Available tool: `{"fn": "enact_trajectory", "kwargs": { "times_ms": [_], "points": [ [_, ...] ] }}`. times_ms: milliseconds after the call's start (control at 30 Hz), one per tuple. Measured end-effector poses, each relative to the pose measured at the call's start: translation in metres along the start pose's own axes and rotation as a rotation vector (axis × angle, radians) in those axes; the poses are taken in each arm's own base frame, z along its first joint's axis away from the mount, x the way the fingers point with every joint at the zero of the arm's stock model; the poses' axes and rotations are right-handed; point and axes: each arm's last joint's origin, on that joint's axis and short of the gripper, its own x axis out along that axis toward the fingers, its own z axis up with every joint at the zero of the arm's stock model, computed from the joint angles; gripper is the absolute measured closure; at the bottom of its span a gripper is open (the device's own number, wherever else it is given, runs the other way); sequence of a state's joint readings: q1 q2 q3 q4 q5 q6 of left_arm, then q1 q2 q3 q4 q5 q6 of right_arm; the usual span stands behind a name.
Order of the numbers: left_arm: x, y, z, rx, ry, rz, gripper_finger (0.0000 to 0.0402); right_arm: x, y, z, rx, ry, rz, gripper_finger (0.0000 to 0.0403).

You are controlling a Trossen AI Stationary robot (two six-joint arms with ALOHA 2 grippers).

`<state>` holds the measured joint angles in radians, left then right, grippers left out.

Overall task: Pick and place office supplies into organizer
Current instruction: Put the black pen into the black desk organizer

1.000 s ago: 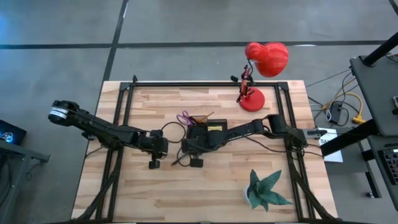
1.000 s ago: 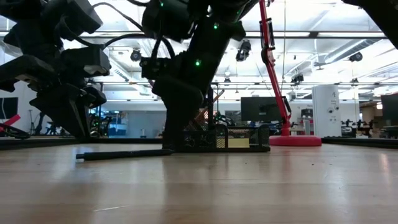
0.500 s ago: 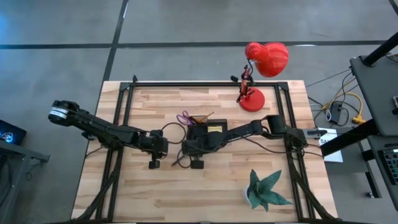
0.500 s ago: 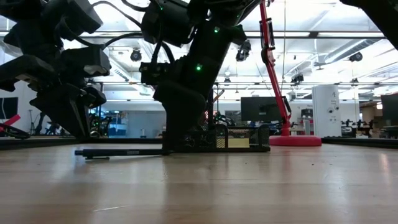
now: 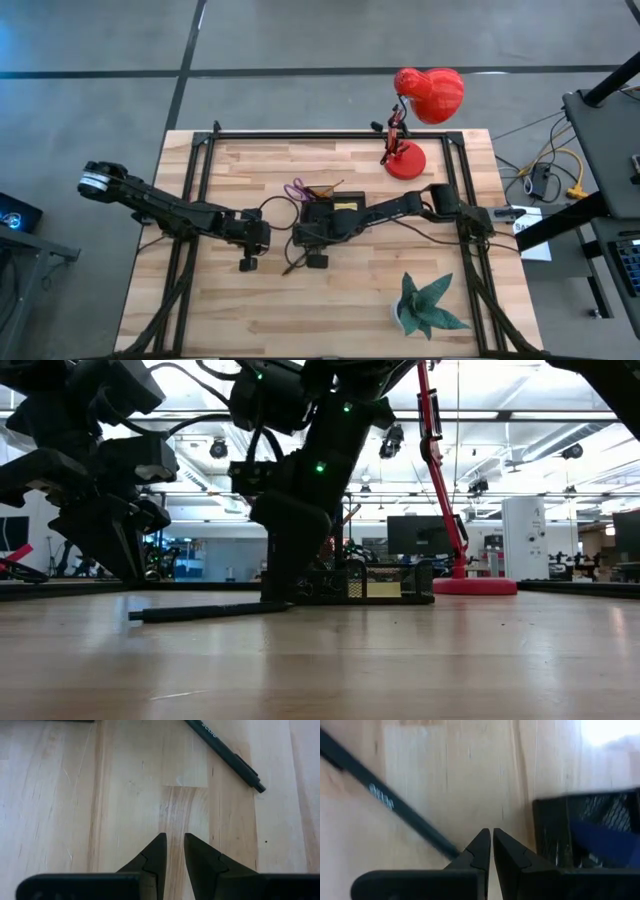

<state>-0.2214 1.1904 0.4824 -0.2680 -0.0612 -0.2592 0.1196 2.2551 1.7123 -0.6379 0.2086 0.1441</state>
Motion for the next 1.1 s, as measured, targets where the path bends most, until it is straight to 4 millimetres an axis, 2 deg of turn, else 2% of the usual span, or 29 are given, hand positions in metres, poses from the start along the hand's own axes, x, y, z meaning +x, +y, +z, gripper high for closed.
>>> {"fn": "enact_trajectory", "kwargs": {
  "times_ms": [133,233,433,767,1100],
  "points": [
    [0.0,0.0,0.0,-0.022,0.001,0.001,0.035,-0.007,-0.001,-0.007,0.05,0.077,-0.008,0.039],
    [0.0,0.0,0.0,-0.023,0.001,0.001,0.035,-0.016,0.001,-0.006,0.058,0.067,-0.001,0.039],
    [0.0,0.0,0.0,-0.023,-0.002,0.001,0.035,-0.015,0.011,-0.004,-0.076,0.041,0.106,0.039],
    [0.0,0.0,0.001,-0.024,-0.007,0.001,0.035,-0.009,0.011,-0.008,-0.388,0.049,0.113,0.039],
    [0.0,0.0,0.001,-0.026,-0.007,0.002,0.035,-0.009,0.01,-0.008,-0.477,0.043,0.116,0.039]
  ]
}}
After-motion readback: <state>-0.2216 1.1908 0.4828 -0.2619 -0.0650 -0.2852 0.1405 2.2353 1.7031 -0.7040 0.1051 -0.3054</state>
